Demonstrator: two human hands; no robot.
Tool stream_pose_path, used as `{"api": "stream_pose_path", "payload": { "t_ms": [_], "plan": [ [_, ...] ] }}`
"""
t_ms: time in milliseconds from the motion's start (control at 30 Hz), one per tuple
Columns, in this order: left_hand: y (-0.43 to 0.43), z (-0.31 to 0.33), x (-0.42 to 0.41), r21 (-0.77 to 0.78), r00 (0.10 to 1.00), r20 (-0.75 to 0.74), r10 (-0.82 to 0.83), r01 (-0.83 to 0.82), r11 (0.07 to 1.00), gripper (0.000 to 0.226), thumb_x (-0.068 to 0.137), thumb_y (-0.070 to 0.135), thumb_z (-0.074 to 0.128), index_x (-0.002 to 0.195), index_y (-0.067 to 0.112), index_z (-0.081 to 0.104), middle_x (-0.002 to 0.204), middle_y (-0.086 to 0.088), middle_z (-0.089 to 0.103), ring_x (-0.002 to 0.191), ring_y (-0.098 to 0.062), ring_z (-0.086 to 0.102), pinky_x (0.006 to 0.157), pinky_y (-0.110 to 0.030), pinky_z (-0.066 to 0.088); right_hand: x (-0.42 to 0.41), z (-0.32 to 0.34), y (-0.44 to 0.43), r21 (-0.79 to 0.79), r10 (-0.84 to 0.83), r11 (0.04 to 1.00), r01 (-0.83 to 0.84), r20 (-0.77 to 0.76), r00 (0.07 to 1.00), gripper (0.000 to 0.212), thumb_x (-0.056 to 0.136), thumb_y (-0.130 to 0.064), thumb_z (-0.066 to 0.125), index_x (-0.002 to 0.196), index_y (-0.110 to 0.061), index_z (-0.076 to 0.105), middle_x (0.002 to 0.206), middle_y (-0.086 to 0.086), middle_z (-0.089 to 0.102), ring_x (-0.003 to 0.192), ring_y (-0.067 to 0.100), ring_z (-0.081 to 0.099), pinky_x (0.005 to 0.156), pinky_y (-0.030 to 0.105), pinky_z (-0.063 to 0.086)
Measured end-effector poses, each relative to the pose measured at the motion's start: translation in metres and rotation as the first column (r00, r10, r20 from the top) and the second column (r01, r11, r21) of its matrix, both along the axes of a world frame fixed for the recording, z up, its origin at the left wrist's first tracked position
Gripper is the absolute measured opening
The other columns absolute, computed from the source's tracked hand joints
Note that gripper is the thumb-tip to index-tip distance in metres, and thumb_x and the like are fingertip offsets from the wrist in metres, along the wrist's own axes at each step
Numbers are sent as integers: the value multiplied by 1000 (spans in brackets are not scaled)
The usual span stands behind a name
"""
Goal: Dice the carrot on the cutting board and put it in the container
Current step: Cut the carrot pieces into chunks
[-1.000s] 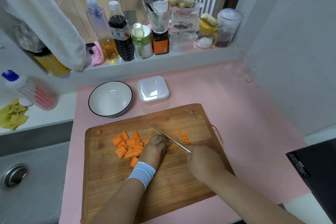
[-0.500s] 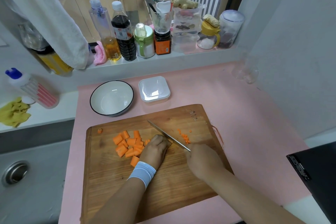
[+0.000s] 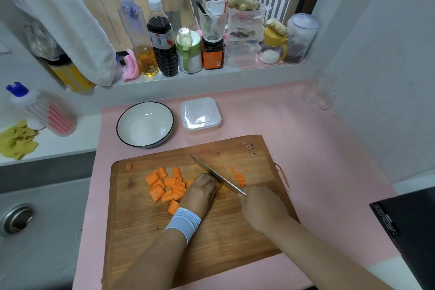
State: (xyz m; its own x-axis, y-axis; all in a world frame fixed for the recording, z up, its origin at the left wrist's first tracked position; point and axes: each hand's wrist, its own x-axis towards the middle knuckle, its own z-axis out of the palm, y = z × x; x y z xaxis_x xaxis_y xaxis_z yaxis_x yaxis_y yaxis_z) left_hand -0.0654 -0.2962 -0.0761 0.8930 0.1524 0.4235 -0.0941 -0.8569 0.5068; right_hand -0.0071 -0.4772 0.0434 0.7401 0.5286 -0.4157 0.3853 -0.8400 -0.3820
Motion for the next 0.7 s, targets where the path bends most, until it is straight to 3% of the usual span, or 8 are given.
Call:
{"api": "stream_pose_path", "payload": {
  "t_ms": [133,233,400,567,700],
  "plan": [
    [-1,-2,-1,16,1000,-11,19,-19,1000,26,94,18,52,83,4,71,89,-5,64,90,-17,55,77,-25,49,3,-3,4,22,-10,1000,10,-4,1000,26,104,-34,45,98,-20,66,88,-3,65,83,17,64,74,32,53],
    [-2,0,-2,17,1000,-18,24,-24,1000,28,96,19,51,83,4,70,89,-5,62,90,-18,55,78,-25,49,1,-4,1,33,-6,999,6,1,1000,26,104,-32,46,97,-20,67,85,-4,65,81,15,65,72,29,53],
    [-2,4,-3,9,1000,-2,13,-13,1000,25,94,15,52,79,5,69,84,-5,61,86,-17,54,74,-23,48,-2,-6,1,27,-1,1000,0,31,1000,30,104,-35,44,93,-20,67,85,-2,66,80,18,66,75,37,57],
    [-1,4,-3,7,1000,4,4,-4,1000,26,94,17,51,78,7,69,83,-4,60,84,-16,54,73,-24,49,-3,-7,-4,19,9,1000,-10,52,999,27,103,-37,44,95,-24,67,79,-10,61,74,12,61,64,26,47],
    [-2,3,-3,0,1000,5,-2,2,1000,26,94,18,51,80,7,70,84,-4,61,86,-17,54,76,-24,48,-2,-5,-7,4,19,1000,-19,38,999,27,104,-37,43,88,-26,62,76,-11,58,74,12,60,67,27,47]
  ]
}}
